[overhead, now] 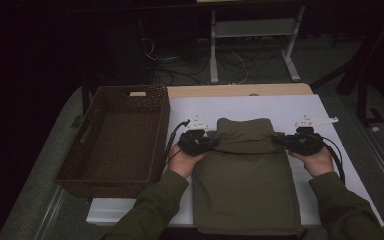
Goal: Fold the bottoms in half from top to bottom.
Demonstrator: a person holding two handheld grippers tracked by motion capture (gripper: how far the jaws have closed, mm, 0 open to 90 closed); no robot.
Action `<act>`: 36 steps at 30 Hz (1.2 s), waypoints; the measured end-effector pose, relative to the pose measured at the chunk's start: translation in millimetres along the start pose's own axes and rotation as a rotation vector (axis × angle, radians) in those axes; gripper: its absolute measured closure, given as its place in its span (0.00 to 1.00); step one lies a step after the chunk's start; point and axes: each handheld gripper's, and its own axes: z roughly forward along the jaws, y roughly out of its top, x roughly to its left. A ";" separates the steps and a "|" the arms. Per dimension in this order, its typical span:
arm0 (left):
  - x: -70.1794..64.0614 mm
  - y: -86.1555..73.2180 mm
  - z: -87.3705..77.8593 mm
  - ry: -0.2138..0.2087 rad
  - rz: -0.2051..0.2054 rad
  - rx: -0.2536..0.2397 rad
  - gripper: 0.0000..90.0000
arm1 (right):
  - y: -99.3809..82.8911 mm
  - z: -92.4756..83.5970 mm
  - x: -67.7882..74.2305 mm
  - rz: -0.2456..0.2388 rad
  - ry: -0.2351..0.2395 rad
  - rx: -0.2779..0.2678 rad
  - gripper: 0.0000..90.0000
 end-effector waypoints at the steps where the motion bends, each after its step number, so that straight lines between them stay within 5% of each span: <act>1: -1.0 -0.5 -1.2 -0.002 0.001 0.000 0.97 | -0.5 -1.3 1.7 0.000 0.002 -0.001 0.95; 24: -27.3 -15.1 -28.1 -0.049 0.049 -0.021 0.97 | -10.4 -23.0 27.3 -0.049 0.038 -0.007 0.95; 36: -45.1 -31.6 -34.2 -0.089 0.065 0.017 0.97 | -26.6 -32.0 40.1 -0.078 0.050 0.030 0.95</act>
